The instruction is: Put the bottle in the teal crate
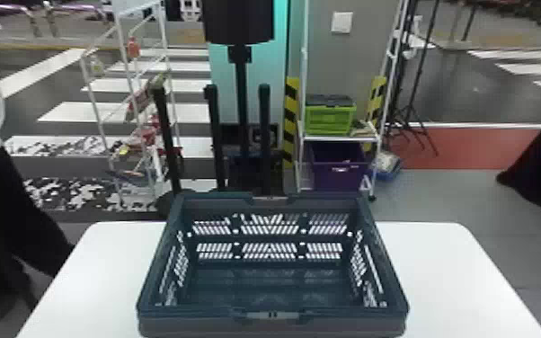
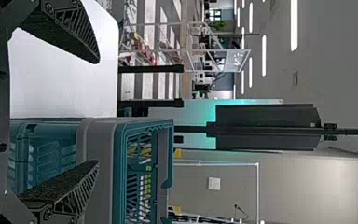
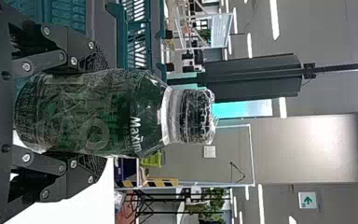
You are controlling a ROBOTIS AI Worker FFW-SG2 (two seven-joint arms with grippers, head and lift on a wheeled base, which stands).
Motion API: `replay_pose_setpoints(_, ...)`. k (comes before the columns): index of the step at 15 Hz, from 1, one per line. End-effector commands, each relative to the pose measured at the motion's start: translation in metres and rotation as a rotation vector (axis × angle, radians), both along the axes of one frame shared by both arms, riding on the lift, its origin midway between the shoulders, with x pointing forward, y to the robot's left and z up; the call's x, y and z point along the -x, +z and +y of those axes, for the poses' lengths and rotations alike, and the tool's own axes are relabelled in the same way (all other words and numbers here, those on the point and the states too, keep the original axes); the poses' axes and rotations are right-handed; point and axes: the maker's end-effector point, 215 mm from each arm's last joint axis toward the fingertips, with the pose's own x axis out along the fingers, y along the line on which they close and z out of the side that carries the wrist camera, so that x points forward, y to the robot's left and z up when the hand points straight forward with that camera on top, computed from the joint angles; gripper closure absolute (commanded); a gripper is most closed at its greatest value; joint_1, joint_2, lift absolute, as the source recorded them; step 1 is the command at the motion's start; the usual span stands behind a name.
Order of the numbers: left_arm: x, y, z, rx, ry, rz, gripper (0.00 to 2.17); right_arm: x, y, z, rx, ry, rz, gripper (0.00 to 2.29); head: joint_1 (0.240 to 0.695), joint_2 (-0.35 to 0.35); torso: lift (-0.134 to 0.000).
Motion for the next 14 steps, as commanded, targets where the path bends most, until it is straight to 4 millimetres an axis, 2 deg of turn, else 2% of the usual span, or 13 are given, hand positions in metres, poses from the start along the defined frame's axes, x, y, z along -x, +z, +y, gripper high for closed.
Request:
replay_pose_setpoints(1,0.000,0.000,0.000,0.000,-0.001,0.000,0.12,-0.003,0.006,0.001,0.000,0.001,-0.009,2.29,0.499,0.000,0.000)
replay_pose_setpoints(5,0.000,0.000,-0.002,0.002,-0.003,0.000,0.12,-0.029,0.030,0.007,0.019,0.015,-0.002,2.29,0.499,0.000,0.000)
replay_pose_setpoints(11,0.001,-0.003,-0.003,0.005,-0.002,0.005,0.12,-0.093,0.051,0.031,0.083,0.060,0.105,2.29,0.499,0.000,0.000)
replay_pose_setpoints(13,0.001,-0.002,-0.003,0.006,-0.003,0.004,0.12,-0.114,0.055,0.040,0.105,0.075,0.150,2.29,0.499,0.000,0.000)
replay_pose_setpoints(14,0.001,-0.003,-0.003,0.007,0.000,0.005,0.12,-0.124,0.048,0.042,0.121,0.081,0.203,2.29,0.499,0.000,0.000)
